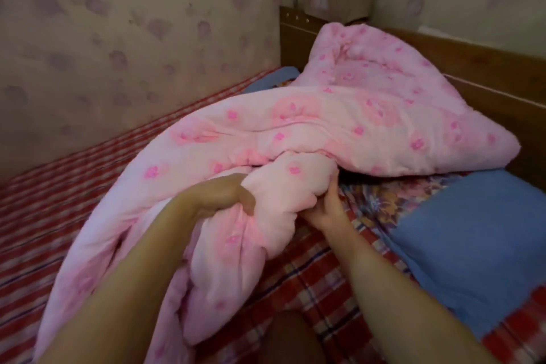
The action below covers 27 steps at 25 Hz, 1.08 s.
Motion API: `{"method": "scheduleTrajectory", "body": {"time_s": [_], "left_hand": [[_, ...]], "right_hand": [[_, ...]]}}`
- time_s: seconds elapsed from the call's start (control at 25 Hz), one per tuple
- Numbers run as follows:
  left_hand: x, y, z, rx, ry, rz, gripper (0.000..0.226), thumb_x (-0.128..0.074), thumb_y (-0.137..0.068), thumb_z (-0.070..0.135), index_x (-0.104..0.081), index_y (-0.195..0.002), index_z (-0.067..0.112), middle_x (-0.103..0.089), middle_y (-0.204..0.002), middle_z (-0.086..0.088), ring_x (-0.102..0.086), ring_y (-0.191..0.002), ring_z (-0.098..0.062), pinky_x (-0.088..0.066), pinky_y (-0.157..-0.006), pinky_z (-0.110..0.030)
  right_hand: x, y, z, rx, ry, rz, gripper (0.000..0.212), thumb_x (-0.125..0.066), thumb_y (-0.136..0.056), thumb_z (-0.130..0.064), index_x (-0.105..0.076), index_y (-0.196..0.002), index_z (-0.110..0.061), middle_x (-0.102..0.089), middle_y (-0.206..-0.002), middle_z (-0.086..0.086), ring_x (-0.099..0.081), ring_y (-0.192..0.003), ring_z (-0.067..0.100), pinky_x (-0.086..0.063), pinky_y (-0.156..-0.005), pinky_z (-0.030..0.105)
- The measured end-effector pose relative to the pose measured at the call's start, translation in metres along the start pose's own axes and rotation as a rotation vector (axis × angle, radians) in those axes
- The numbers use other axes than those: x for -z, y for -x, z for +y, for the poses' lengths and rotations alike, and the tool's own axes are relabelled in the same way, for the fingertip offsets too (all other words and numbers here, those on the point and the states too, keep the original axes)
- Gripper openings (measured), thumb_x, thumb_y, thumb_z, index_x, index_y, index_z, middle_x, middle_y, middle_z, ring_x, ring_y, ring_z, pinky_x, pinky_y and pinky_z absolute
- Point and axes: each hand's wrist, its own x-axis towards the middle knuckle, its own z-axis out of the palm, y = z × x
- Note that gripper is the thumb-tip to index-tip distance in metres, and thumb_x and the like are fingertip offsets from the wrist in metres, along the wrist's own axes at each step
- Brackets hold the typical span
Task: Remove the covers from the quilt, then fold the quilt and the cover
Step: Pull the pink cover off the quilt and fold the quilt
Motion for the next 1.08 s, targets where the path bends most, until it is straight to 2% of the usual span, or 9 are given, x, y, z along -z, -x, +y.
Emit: {"method": "scheduleTrajectory", "body": {"time_s": [0.08, 0.16, 0.32, 0.4, 0.6, 0.68, 0.84, 1.0, 1.08], "left_hand": [[-0.028, 0.0, -0.015, 0.111, -0.41, -0.082, 0.049, -0.073, -0.06, 0.012, -0.065, -0.108, 0.015, -0.068, -0.107, -0.004, -0.063, -0.097, -0.019, -0.051, -0.087, -0.032], [-0.053, -0.01, -0.042, 0.166, -0.546, -0.058, 0.034, -0.072, -0.072, 0.013, -0.063, -0.104, 0.015, -0.066, -0.111, -0.008, -0.061, -0.09, -0.018, -0.05, -0.083, -0.029], [-0.043, -0.034, -0.065, 0.092, -0.522, 0.444, 0.041, -0.073, -0.078, 0.015, -0.057, -0.117, 0.012, -0.061, -0.117, -0.01, -0.058, -0.097, -0.021, -0.045, -0.082, -0.028], [-0.024, -0.046, -0.071, 0.037, -0.562, 0.583, 0.06, -0.078, -0.074, 0.026, -0.048, -0.126, 0.016, -0.053, -0.126, -0.008, -0.053, -0.111, -0.022, -0.044, -0.09, -0.031], [0.007, -0.094, -0.107, 0.16, -0.606, 0.522, 0.103, -0.082, -0.065, 0.043, -0.026, -0.147, 0.014, -0.033, -0.15, -0.008, -0.035, -0.136, -0.025, -0.033, -0.11, -0.038], [0.011, -0.118, -0.13, 0.188, -0.53, 0.48, 0.098, -0.082, -0.064, 0.046, -0.032, -0.143, 0.019, -0.039, -0.145, -0.002, -0.039, -0.132, -0.02, -0.033, -0.109, -0.036], [0.015, -0.142, -0.163, 0.084, -0.814, 0.227, 0.074, -0.076, -0.071, 0.04, -0.043, -0.137, 0.029, -0.053, -0.127, 0.008, -0.052, -0.123, -0.018, -0.039, -0.097, -0.022], [0.048, -0.142, -0.145, 0.162, -0.777, 0.323, 0.122, -0.081, -0.061, 0.054, -0.008, -0.151, 0.016, -0.02, -0.155, -0.009, -0.026, -0.14, -0.025, -0.025, -0.114, -0.036], [0.047, -0.155, -0.103, 0.078, -0.859, 0.324, 0.138, -0.074, -0.049, 0.073, 0.0, -0.152, 0.019, -0.009, -0.158, -0.009, -0.014, -0.144, -0.027, -0.021, -0.115, -0.045]], "right_hand": [[-0.014, 0.009, -0.016, -0.019, 0.12, 0.088, 0.049, -0.031, -0.099, -0.047, -0.049, -0.129, -0.014, -0.068, -0.108, 0.002, -0.065, -0.099, 0.014, -0.052, -0.084, 0.023], [0.004, 0.008, -0.028, 0.034, 0.339, 0.312, 0.035, -0.036, -0.102, -0.022, -0.051, -0.126, -0.001, -0.07, -0.104, 0.012, -0.057, -0.11, 0.025, -0.045, -0.083, 0.026], [0.057, 0.012, -0.031, 0.063, 0.498, 0.54, 0.028, -0.062, -0.087, -0.004, -0.058, -0.111, 0.01, -0.058, -0.123, 0.023, -0.058, -0.077, 0.027, -0.048, -0.064, 0.034], [0.064, 0.015, -0.031, 0.082, 0.567, 0.595, 0.038, -0.059, -0.088, 0.0, -0.052, -0.123, 0.011, -0.055, -0.127, 0.023, -0.059, -0.088, 0.029, -0.047, -0.062, 0.033], [0.063, 0.004, -0.046, 0.153, 0.472, 0.583, 0.046, -0.075, -0.079, -0.022, -0.056, -0.117, -0.004, -0.061, -0.113, 0.012, -0.057, -0.082, 0.021, -0.054, -0.063, 0.024], [0.065, -0.006, -0.052, 0.118, 0.244, 0.536, 0.067, -0.087, -0.059, -0.035, -0.057, -0.112, -0.01, -0.059, -0.103, 0.012, -0.057, -0.091, 0.024, -0.058, -0.069, 0.039], [0.078, -0.037, -0.057, 0.151, 0.045, 0.577, 0.052, -0.058, -0.085, -0.053, -0.051, -0.122, -0.017, -0.055, -0.106, 0.007, -0.05, -0.11, 0.028, -0.043, -0.099, 0.044], [0.031, -0.041, -0.104, 0.422, 0.542, 0.551, 0.061, -0.061, -0.082, -0.052, -0.051, -0.131, -0.016, -0.056, -0.117, 0.007, -0.053, -0.105, 0.022, -0.045, -0.09, 0.033], [-0.017, -0.014, -0.166, 0.708, 0.762, 0.64, 0.048, -0.066, -0.082, -0.026, -0.056, -0.125, -0.006, -0.058, -0.107, 0.008, -0.056, -0.095, 0.02, -0.048, -0.078, 0.031]]}}
